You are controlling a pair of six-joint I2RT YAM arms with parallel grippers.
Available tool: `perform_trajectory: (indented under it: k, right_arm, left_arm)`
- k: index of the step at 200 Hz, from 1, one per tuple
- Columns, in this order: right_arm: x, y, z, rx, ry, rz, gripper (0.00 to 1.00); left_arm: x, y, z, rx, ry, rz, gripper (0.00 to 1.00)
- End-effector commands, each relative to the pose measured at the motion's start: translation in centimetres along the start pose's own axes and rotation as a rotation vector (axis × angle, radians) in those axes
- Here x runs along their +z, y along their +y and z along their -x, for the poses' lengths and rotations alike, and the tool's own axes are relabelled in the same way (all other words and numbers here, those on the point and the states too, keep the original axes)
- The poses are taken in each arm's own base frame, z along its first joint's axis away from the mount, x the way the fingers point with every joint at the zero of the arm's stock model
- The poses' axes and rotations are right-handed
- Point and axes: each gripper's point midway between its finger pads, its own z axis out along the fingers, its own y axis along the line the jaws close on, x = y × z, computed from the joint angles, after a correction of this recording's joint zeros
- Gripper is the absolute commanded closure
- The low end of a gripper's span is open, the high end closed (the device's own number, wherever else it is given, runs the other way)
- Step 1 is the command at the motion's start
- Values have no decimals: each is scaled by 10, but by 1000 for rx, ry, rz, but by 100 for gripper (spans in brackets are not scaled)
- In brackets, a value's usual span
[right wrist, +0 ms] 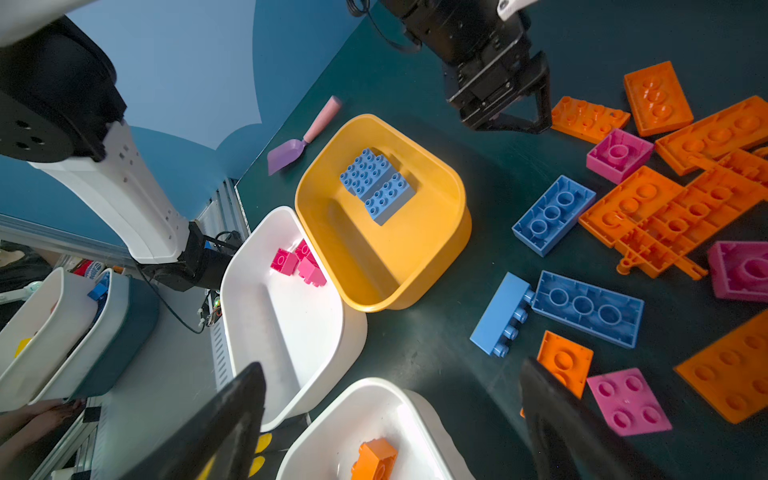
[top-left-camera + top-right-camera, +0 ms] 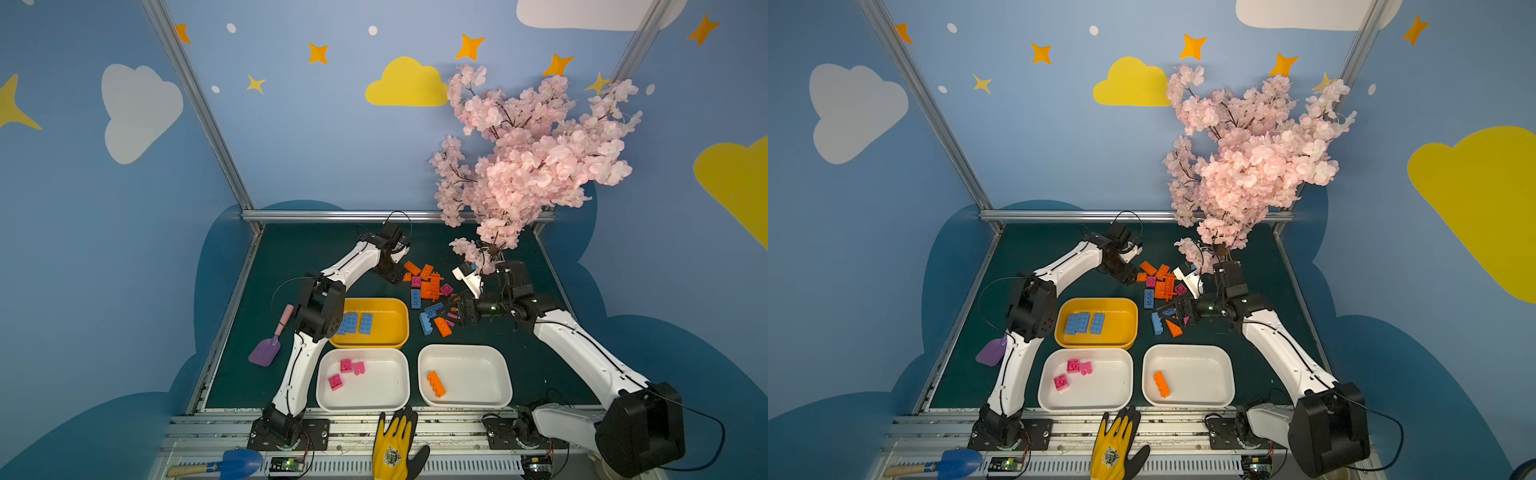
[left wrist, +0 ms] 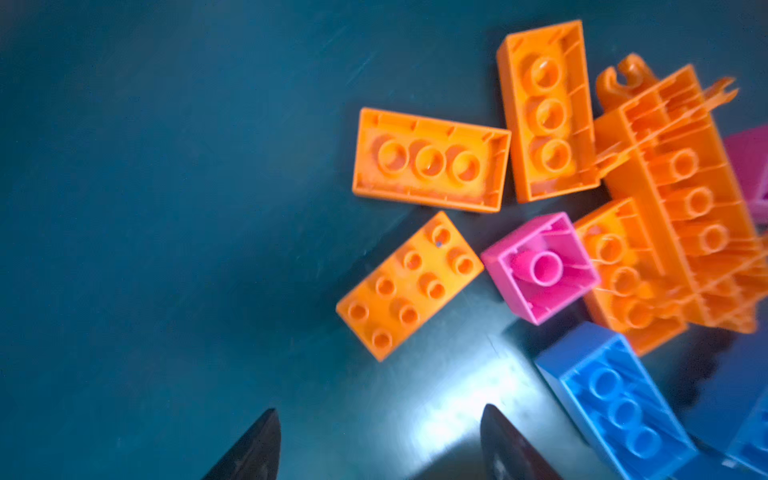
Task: Sort the legos into containers by color
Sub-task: 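Move the left gripper back to the pile and grasp an orange brick, then carry the orange brick over the white bin holding orange and release it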
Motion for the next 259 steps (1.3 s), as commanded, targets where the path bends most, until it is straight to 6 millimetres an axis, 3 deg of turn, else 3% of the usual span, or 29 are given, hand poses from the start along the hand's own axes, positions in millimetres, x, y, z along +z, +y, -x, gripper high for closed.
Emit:
perform_trajectory:
  k: [1, 89, 126, 142, 178, 210, 231, 259]
  right_arm:
    - [-9, 9, 6, -26, -12, 15, 6]
    - [-10, 11, 0, -12, 14, 26, 6]
    - [-11, 12, 1, -10, 27, 22, 6]
    - [-11, 12, 1, -10, 30, 21, 6]
    - [-12, 11, 1, -6, 33, 14, 6]
    - [-13, 11, 0, -7, 33, 7, 6]
    - [-13, 9, 1, -10, 29, -2, 6]
    - [-12, 6, 3, -14, 17, -14, 7]
  left_arm:
    - [-2, 4, 17, 178, -60, -28, 25]
    - [34, 4, 31, 355, -120, -71, 27]
    - [45, -3, 26, 378, -108, -106, 31]
    - [48, -6, 25, 397, -109, -116, 37]
    - [49, -11, 24, 410, -108, -128, 60]
    - [29, -16, 33, 402, -133, -131, 67]
    - [4, -15, 43, 378, -162, -118, 68]
    - [-30, -28, 42, 349, -161, -163, 68]
